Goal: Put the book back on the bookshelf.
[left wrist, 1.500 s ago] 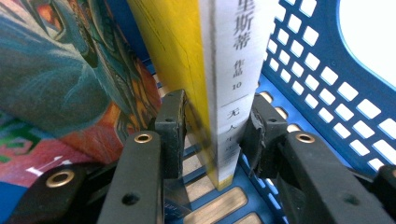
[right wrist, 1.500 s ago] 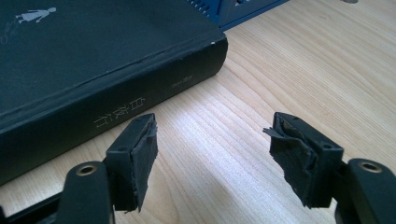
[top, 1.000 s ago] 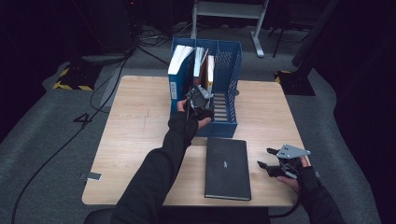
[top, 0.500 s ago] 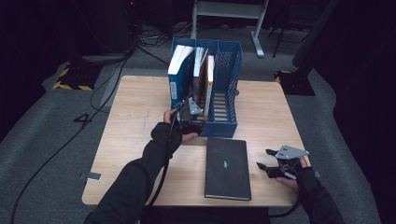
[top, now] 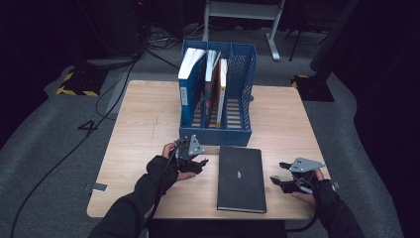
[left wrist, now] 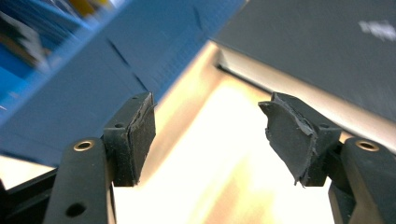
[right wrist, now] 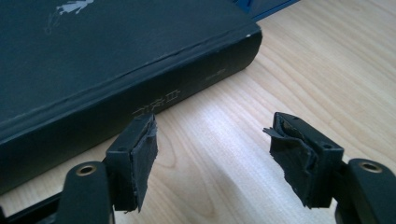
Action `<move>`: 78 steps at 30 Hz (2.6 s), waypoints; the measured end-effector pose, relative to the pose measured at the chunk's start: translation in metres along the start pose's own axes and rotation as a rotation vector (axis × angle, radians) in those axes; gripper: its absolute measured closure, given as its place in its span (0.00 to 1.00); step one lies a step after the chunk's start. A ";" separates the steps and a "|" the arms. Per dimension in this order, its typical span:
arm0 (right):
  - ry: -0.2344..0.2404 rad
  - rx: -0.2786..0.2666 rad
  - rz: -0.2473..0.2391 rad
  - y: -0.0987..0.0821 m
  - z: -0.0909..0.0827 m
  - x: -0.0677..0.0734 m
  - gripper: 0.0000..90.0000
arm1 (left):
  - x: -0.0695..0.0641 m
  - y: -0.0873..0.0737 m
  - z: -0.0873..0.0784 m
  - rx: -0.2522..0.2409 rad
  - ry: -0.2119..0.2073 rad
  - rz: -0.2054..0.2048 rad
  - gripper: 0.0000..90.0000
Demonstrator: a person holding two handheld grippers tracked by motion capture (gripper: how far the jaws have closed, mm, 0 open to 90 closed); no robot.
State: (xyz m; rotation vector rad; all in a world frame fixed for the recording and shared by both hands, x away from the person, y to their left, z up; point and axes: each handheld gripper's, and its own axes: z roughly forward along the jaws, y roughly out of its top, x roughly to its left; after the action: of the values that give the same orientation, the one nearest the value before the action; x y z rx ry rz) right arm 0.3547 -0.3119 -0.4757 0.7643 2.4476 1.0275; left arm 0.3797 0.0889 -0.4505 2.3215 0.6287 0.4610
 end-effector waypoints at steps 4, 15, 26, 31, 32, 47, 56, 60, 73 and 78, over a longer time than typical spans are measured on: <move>0.013 -0.001 0.007 -0.001 0.000 0.001 0.36 | -0.008 -0.011 0.003 0.032 -0.026 0.014 0.34; 0.066 0.008 0.029 -0.001 -0.003 0.011 0.32 | -0.042 -0.036 0.005 0.084 -0.275 0.002 0.30; 0.074 0.009 0.015 0.003 -0.001 0.017 0.32 | -0.064 -0.029 0.001 0.041 -0.455 -0.063 0.25; 0.065 0.004 0.004 0.005 -0.001 0.017 0.32 | -0.058 -0.019 0.004 0.001 -0.501 -0.174 0.25; 0.065 0.004 0.006 0.005 -0.001 0.017 0.32 | -0.057 -0.017 0.005 -0.005 -0.497 -0.191 0.24; 0.143 -0.006 0.043 0.006 -0.004 0.015 0.36 | -0.050 0.009 0.044 0.055 -0.515 -0.208 0.16; 0.217 0.016 0.067 0.009 0.001 0.021 0.31 | -0.043 0.014 0.053 0.072 -0.536 -0.208 0.12; 0.249 0.017 0.101 0.009 0.002 0.018 0.31 | -0.039 0.018 0.055 0.070 -0.511 -0.203 0.12; 0.285 0.032 0.153 0.013 0.009 0.021 0.21 | -0.032 0.021 0.059 0.067 -0.514 -0.189 0.12; 0.325 0.066 0.243 0.010 0.018 0.012 0.09 | -0.030 0.023 0.060 0.073 -0.517 -0.183 0.12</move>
State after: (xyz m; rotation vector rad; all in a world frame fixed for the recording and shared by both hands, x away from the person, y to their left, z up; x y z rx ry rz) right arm 0.3577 -0.2892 -0.4820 1.0059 2.7217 1.2505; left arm 0.3907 0.0260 -0.4820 2.2903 0.5963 -0.2474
